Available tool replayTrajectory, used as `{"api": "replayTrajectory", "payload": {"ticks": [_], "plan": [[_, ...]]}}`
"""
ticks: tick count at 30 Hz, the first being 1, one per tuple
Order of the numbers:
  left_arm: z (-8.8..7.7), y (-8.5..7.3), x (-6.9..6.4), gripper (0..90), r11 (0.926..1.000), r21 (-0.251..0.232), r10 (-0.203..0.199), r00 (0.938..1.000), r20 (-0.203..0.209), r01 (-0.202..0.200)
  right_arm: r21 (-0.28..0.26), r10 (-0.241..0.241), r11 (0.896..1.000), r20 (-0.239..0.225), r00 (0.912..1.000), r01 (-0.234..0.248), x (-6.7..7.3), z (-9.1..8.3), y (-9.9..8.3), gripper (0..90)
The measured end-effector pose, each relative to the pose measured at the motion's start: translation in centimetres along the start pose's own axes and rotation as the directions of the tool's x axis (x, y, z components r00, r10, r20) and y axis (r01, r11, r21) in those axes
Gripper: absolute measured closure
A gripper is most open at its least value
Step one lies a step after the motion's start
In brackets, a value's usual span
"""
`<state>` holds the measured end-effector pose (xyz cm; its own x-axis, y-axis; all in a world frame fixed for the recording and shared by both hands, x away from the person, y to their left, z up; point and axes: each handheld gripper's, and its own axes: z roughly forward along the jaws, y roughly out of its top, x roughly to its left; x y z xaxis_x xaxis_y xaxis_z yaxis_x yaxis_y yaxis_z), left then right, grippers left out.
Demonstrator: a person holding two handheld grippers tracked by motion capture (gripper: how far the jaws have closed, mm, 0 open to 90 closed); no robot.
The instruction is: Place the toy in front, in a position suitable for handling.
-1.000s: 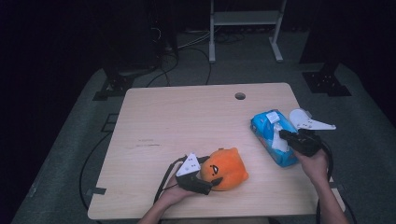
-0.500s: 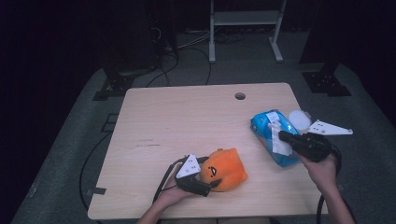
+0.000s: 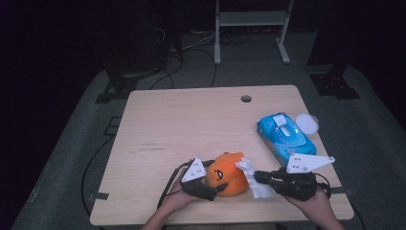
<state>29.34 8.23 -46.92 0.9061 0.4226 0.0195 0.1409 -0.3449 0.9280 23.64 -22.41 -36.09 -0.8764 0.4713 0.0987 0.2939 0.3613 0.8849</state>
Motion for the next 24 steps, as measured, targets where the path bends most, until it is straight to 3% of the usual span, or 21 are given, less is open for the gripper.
{"api": "replayTrajectory", "payload": {"ticks": [2,4,7,10,14,15,17,20,24], "plan": [[0.0,0.0,0.0,11.2,1.0,-0.002,-0.001,1.0,-0.001,0.001,0.007,-0.001,1.0,-0.038,0.9993,0.001,0.2,1.0,0.3,84.3],[0.1,0.0,0.0,11.1,1.0,-0.005,-0.006,1.0,-0.002,0.006,0.035,-0.013,0.999,-0.026,0.9996,0.014,0.0,2.2,0.3,84.3],[0.1,0.0,-0.1,11.1,1.0,-0.007,-0.001,1.0,-0.004,0.001,0.054,0.009,0.999,-0.041,0.9991,-0.006,-0.8,3.7,0.1,84.3],[0.1,0.0,-0.2,11.2,1.0,-0.004,0.008,1.0,-0.003,-0.008,0.088,0.013,0.996,0.006,0.9999,-0.014,-2.6,6.0,-0.4,82.5],[0.2,0.0,-0.1,11.1,1.0,0.003,0.0,1.0,0.003,0.0,0.094,0.01,0.995,0.028,0.9995,-0.013,-3.3,6.9,-1.3,75.1],[0.2,0.0,-0.1,11.1,1.0,0.002,-0.003,1.0,0.004,0.003,0.082,-0.029,0.996,0.039,0.9988,0.026,-2.9,6.9,-1.7,68.3],[0.3,0.1,-0.2,11.2,1.0,0.006,-0.007,1.0,0.003,0.007,0.079,-0.077,0.994,0.062,0.9951,0.071,-2.5,7.1,-1.9,63.8],[0.4,0.4,-0.2,12.4,0.9995,0.032,0.006,0.9999,0.011,-0.006,0.096,-0.155,0.985,0.1,0.9828,0.146,-2.0,8.1,-1.9,60.8],[0.4,0.6,0.0,13.0,0.9987,0.05,0.008,0.9997,0.023,-0.009,0.087,-0.152,0.986,0.1,0.9834,0.143,-2.2,8.7,-2.0,60.5]]}}
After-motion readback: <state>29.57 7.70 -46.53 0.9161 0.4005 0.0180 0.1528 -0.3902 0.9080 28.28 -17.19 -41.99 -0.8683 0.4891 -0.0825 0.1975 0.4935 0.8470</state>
